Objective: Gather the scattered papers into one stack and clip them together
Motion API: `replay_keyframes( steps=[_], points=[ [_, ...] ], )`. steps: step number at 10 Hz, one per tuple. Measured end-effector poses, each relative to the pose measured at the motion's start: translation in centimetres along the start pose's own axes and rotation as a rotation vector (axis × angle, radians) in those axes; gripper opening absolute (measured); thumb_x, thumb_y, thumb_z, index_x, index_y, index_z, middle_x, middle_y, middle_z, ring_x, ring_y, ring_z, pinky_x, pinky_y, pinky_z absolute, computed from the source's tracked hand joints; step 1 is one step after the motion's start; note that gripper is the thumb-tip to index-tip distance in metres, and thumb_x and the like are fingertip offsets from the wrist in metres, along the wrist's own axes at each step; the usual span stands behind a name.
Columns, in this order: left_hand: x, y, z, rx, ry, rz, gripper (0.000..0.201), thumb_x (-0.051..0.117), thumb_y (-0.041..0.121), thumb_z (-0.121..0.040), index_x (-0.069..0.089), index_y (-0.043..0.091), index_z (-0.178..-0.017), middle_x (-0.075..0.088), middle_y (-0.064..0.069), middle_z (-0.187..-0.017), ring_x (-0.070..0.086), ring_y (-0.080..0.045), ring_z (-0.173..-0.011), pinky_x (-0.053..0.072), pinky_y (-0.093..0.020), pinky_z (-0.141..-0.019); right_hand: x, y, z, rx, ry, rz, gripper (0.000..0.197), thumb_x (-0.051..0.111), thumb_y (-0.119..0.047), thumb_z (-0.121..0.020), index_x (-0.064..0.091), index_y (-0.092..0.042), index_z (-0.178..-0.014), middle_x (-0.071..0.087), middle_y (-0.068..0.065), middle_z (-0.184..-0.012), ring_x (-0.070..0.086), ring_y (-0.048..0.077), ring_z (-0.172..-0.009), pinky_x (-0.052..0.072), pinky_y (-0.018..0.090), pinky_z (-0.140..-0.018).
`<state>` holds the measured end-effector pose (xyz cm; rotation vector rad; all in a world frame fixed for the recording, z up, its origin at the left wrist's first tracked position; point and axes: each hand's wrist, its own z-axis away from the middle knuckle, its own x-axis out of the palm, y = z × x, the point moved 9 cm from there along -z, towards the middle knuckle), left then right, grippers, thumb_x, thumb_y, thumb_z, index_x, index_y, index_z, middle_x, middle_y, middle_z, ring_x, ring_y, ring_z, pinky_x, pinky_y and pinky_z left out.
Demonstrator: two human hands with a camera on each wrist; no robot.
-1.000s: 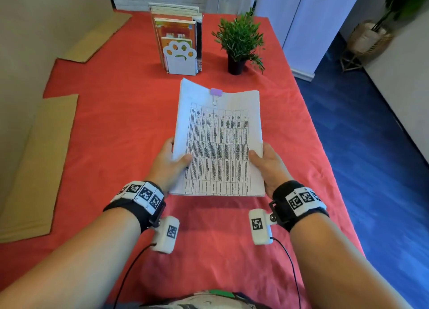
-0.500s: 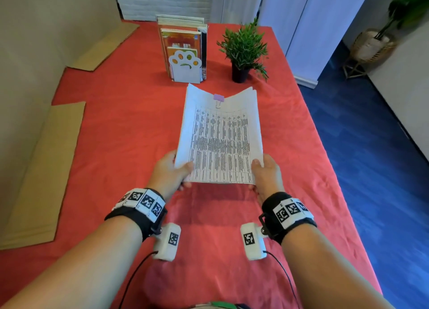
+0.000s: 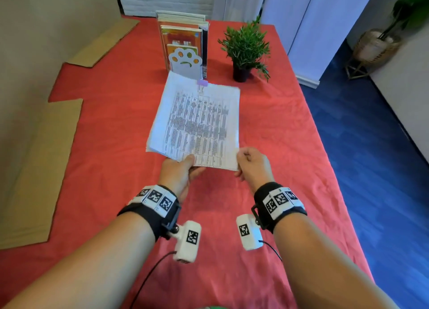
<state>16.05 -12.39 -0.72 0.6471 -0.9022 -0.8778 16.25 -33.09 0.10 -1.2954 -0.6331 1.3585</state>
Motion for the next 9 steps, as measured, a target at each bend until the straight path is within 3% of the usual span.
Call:
replay_keyframes(
  steps=[1, 2, 3, 5, 6, 7, 8, 9],
  points=[
    [-2.7, 1.0, -2.4, 0.027, 0.066, -0.020, 0.021, 0.049, -0.003, -0.094, 0.056, 0.009, -0.110, 0.066, -0.009, -0.102, 0.067, -0.018, -0.083, 0.058, -0.021, -0.052, 1.1, 3.3, 0.0, 0.023, -0.164, 0.508, 0.030, 0.052, -0.016, -0.094, 0.061, -0.018, -0.123, 0.065, 0.013, -0.119, 0.061, 0.028, -0.109, 0.049, 0.037, -0.096],
    [-4.6, 1.8, -5.1, 0.000, 0.112, 0.014, 0.023, 0.048, -0.003, -0.095, 0.054, 0.014, -0.110, 0.067, -0.005, -0.099, 0.067, -0.016, -0.083, 0.058, -0.024, -0.053, 2.8, 6.4, 1.7, 0.077, -0.346, 0.937, 0.053, 0.055, -0.035, -0.092, 0.039, -0.039, -0.142, 0.031, 0.001, -0.150, 0.029, 0.029, -0.137, 0.032, 0.046, -0.111],
    [-6.3, 2.6, -7.5, -0.032, 0.150, 0.056, 0.028, 0.048, -0.004, -0.094, 0.052, 0.014, -0.116, 0.067, -0.003, -0.097, 0.067, -0.016, -0.084, 0.061, -0.027, -0.059, 4.5, 7.8, 2.8, 0.062, -0.453, 1.041, 0.060, 0.055, -0.040, -0.090, 0.029, -0.050, -0.143, 0.013, -0.006, -0.157, 0.016, 0.028, -0.142, 0.028, 0.056, -0.112],
    [-8.3, 3.1, -11.3, -0.134, 0.227, 0.002, 0.019, 0.050, -0.002, -0.094, 0.053, 0.006, -0.111, 0.066, -0.008, -0.097, 0.067, -0.019, -0.085, 0.058, -0.027, -0.050, 5.0, 8.9, 3.3, 0.087, -0.497, 1.090, 0.068, 0.054, -0.038, -0.090, 0.017, -0.053, -0.145, -0.003, -0.009, -0.160, 0.003, 0.027, -0.147, 0.030, 0.059, -0.109],
    [-8.6, 4.0, -11.9, -0.096, 0.286, -0.099, 0.017, 0.053, 0.000, -0.093, 0.057, 0.001, -0.110, 0.064, -0.013, -0.111, 0.064, -0.015, -0.092, 0.057, -0.022, -0.062, 4.8, 8.9, 3.2, 0.087, -0.512, 1.099, 0.069, 0.053, -0.036, -0.091, 0.015, -0.053, -0.146, -0.006, -0.011, -0.161, 0.001, 0.027, -0.148, 0.029, 0.060, -0.110],
    [-7.9, 4.9, -12.5, -0.068, 0.291, -0.215, 0.042, 0.047, 0.003, -0.096, 0.041, -0.004, -0.138, 0.045, -0.017, -0.144, 0.054, -0.004, -0.077, 0.054, -0.015, -0.063, 4.8, 9.1, 3.2, 0.086, -0.537, 1.110, 0.070, 0.053, -0.036, -0.090, 0.014, -0.053, -0.146, -0.007, -0.011, -0.161, 0.000, 0.027, -0.148, 0.029, 0.061, -0.109],
    [-7.1, 7.2, -12.1, -0.015, 0.280, -0.670, 0.037, 0.037, 0.020, -0.101, 0.057, 0.000, -0.126, 0.058, -0.015, -0.131, 0.061, -0.018, -0.100, 0.052, -0.030, -0.092, 4.7, 8.8, 3.2, 0.091, -0.542, 1.117, 0.071, 0.053, -0.032, -0.090, 0.014, -0.053, -0.146, -0.008, -0.011, -0.161, -0.001, 0.026, -0.148, 0.030, 0.060, -0.109],
    [-5.1, 7.5, -11.2, 0.096, 0.065, -1.426, 0.044, 0.036, 0.034, -0.101, 0.069, 0.004, -0.104, 0.070, -0.009, -0.102, 0.062, -0.022, -0.087, 0.050, -0.031, -0.087, 4.4, 8.1, 3.7, 0.049, -0.525, 1.083, 0.068, 0.053, -0.034, -0.091, 0.017, -0.048, -0.147, 0.000, -0.009, -0.161, 0.003, 0.025, -0.148, 0.026, 0.061, -0.111]
  ],
)
